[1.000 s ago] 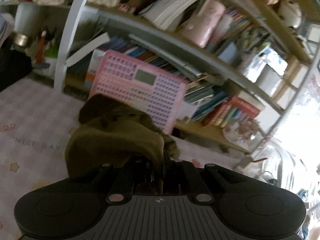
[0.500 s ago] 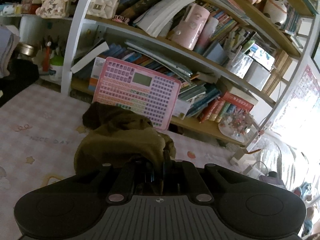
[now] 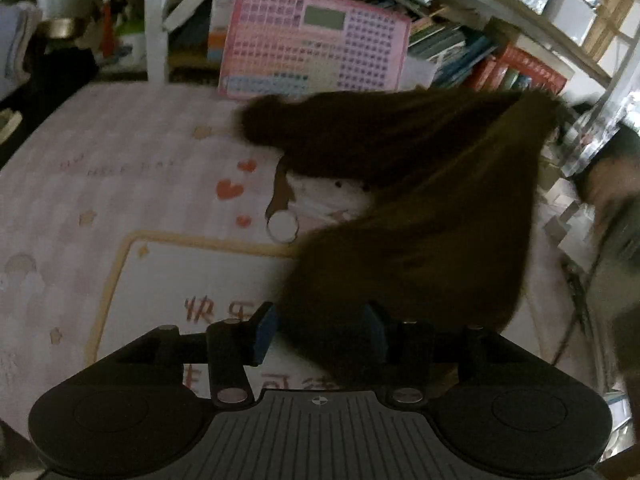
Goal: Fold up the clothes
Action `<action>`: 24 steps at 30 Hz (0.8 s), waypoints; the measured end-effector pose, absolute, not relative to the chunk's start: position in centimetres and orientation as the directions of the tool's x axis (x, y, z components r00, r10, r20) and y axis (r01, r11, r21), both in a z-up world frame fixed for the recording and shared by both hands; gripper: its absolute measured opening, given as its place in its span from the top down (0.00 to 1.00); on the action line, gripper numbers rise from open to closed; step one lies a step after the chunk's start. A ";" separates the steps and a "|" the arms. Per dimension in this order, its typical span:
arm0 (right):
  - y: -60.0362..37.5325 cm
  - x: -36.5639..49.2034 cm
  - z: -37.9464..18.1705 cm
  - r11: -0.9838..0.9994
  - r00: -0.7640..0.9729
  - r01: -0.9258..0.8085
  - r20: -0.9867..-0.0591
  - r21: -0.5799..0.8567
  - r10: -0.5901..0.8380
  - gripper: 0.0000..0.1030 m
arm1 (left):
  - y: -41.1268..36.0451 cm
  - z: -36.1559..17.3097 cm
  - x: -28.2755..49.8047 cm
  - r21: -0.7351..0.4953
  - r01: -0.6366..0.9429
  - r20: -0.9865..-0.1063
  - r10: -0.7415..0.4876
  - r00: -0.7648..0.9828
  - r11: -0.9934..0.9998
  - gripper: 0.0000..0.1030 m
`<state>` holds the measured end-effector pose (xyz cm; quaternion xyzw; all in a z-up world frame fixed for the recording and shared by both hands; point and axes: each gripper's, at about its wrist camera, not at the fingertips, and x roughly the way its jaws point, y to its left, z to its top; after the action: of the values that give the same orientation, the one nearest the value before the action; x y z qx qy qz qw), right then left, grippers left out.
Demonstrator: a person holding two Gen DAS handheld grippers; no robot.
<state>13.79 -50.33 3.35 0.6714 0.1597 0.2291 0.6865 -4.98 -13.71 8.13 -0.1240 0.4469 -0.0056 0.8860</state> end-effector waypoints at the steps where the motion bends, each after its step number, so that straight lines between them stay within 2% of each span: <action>1: -50.7 14.3 5.4 0.005 0.836 -0.168 0.140 0.986 0.530 0.96 | -13.4 8.1 -5.2 -0.233 -0.109 -0.787 -0.122 0.604 0.966 0.53; 4: -50.6 15.5 12.5 0.075 0.756 -0.398 0.280 0.914 0.592 0.96 | -12.1 8.1 -6.1 -0.254 -0.140 -0.778 -0.116 0.618 0.957 0.52; 5: -49.8 15.4 15.1 0.131 0.709 -0.476 0.292 0.869 0.642 0.96 | -11.7 8.1 -6.3 -0.260 -0.154 -0.775 -0.110 0.623 0.953 0.52; 7: -46.5 14.6 19.7 0.255 0.615 -0.609 0.244 0.751 0.750 0.95 | -10.7 8.0 -6.7 -0.272 -0.185 -0.770 -0.098 0.631 0.944 0.52; 9: -41.9 13.3 21.5 0.327 0.512 -0.691 0.117 0.645 0.851 0.95 | -9.4 7.7 -7.1 -0.289 -0.225 -0.769 -0.085 0.634 0.931 0.52; 10: -39.0 12.5 21.0 0.359 0.459 -0.713 0.014 0.602 0.888 0.95 | -8.7 7.6 -7.4 -0.292 -0.241 -0.770 -0.077 0.634 0.926 0.52; 13: -32.2 10.5 14.7 0.440 0.350 -0.657 -0.269 0.612 0.897 0.95 | -6.4 6.8 -8.3 -0.286 -0.294 -0.777 -0.042 0.628 0.912 0.52; 16: -27.4 8.4 6.2 0.526 0.206 -0.514 -0.498 0.678 0.843 0.95 | -4.2 5.8 -9.2 -0.290 -0.340 -0.785 -0.019 0.619 0.894 0.52; 19: -23.8 5.5 0.4 0.609 0.111 -0.445 -0.635 0.656 0.765 0.95 | -2.3 5.2 -9.5 -0.288 -0.350 -0.787 -0.012 0.616 0.891 0.52; 24: -19.8 3.1 -1.3 0.640 0.089 -0.434 -0.677 0.634 0.731 0.93 | -0.2 5.2 -8.9 -0.266 -0.299 -0.780 -0.023 0.625 0.916 0.52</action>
<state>3.11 -19.82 -1.26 0.1367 0.5423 0.4016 0.7252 -8.87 -0.18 5.18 -0.1888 0.4259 0.0782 0.8814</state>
